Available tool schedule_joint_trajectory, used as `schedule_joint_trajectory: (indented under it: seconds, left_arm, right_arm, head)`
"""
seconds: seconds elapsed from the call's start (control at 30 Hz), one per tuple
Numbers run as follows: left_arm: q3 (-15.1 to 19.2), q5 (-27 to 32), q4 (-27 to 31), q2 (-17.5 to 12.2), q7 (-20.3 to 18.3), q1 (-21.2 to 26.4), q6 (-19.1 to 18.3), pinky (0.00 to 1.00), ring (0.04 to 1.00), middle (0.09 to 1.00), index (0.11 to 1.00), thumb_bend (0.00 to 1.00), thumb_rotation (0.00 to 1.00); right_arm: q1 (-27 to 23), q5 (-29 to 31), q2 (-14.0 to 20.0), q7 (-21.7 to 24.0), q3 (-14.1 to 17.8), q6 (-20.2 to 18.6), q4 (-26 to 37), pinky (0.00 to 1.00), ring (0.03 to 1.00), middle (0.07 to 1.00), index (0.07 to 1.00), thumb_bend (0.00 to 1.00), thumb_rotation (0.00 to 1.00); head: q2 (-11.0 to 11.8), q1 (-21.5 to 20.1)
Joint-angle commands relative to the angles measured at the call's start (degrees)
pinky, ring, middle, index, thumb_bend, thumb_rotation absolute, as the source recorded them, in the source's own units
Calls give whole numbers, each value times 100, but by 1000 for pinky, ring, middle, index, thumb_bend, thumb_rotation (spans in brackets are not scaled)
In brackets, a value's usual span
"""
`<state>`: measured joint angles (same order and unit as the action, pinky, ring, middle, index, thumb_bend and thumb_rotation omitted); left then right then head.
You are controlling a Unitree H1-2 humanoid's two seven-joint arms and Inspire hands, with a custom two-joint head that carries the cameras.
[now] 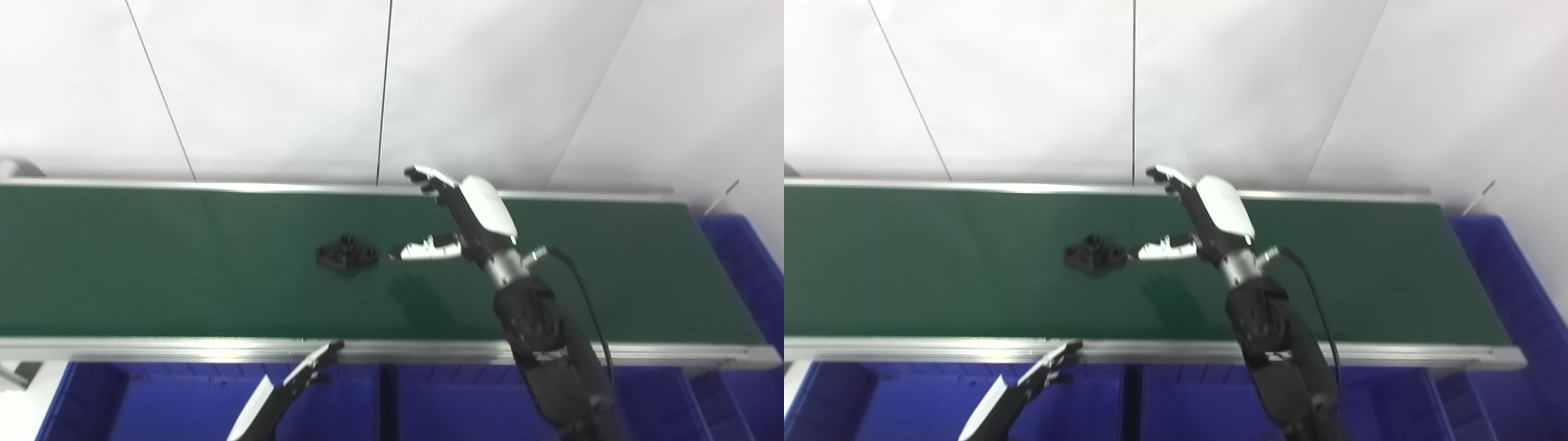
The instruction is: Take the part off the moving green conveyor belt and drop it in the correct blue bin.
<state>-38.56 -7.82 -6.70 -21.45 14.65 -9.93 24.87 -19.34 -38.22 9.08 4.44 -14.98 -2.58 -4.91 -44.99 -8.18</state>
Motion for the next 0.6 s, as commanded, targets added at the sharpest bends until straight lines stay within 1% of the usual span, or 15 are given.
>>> schedule_joint_trajectory:
  seconds: [0.0, 0.17, 0.27, 0.4, 0.47, 0.57]
  left_arm:
    - [93, 6, 238, -13, -34, -14, 206, 784, 885, 938, 906, 774, 310]
    - [168, -17, 300, 38, -110, -38, 206, 779, 885, 938, 904, 776, 328]
    - [219, 4, 358, 68, -184, -64, 206, 774, 883, 937, 902, 775, 323]
    - [283, 16, 406, 107, -298, -93, 206, 772, 884, 940, 907, 777, 321]
    - [299, -55, 408, 115, -296, -97, 206, 775, 888, 941, 908, 778, 332]
    - [330, -87, 415, 147, -310, -114, 206, 773, 885, 938, 906, 782, 337]
  right_arm:
    - [-307, -102, 12, 32, -82, -105, -6, 687, 783, 825, 840, 844, 299]
    - [-493, -198, 27, 244, -263, -228, -186, 702, 804, 839, 851, 854, 285]
    - [-586, -213, 6, 297, -359, -184, -374, 698, 802, 839, 852, 864, 283]
    - [-644, -253, -15, 372, -482, -183, -510, 693, 800, 839, 854, 873, 273]
    - [-665, -306, -30, 405, -568, -208, -579, 691, 799, 838, 850, 881, 274]
    - [-695, -381, -52, 347, -686, -149, -768, 688, 801, 839, 849, 882, 273]
  head:
    - [-33, 16]
    - [-122, 73]
    - [-192, 122]
    - [-215, 172]
    - [-216, 191]
    - [-214, 224]
